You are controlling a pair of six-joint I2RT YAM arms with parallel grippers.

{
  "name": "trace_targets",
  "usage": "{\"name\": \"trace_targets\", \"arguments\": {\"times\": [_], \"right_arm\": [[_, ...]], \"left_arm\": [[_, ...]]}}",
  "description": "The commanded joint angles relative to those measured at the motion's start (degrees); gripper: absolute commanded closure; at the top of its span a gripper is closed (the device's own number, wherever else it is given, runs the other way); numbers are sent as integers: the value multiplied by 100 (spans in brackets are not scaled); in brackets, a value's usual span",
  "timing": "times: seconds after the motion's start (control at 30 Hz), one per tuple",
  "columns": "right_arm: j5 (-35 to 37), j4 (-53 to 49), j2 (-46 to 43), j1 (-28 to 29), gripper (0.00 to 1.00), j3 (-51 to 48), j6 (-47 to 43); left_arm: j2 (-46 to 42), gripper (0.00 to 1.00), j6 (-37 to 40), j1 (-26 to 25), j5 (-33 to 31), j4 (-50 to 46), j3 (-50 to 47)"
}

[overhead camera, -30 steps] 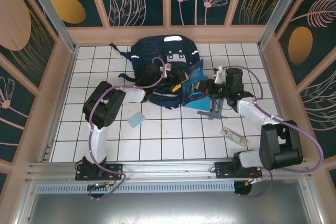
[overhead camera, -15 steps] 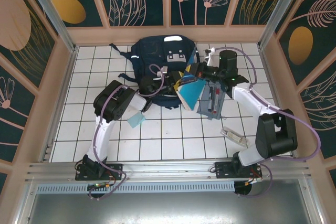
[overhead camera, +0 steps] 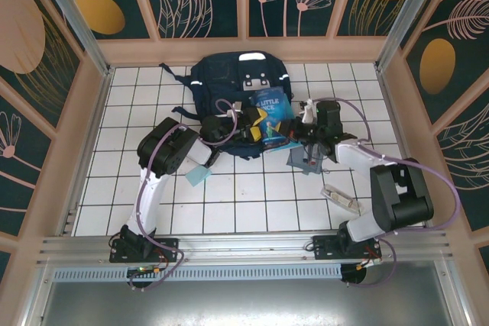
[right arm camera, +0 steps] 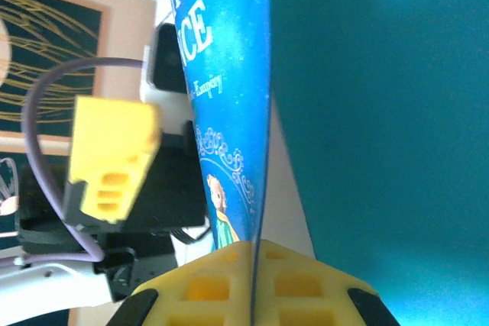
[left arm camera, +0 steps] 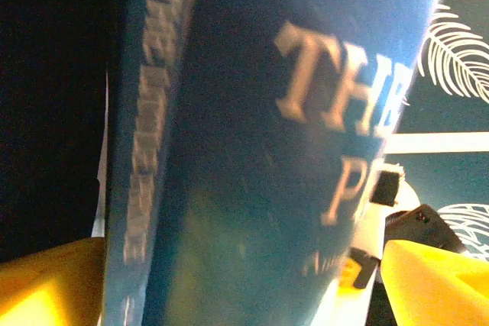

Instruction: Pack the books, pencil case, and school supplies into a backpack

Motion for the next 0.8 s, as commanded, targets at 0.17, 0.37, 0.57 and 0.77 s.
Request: {"name": "trace_targets", "arguments": {"times": [0.17,0.37,0.57,0.77], "right_arm": [[1215,-984,-396,-68,100,-247,-261],[1596,-1285,-100,-120,97,199,-614],[1902,-1603,279,-116,88,577,-999],[1539,-1173,436,-94,87,414,-850]], "left_arm": [[-464,12,1109,-62,194,-1373,95],[-565,13,1398,-62,61,-1924,230],[-536,21,1640,-61,10,-2428,486],[-444,47,1989,-119,24,-3007,717]]}}
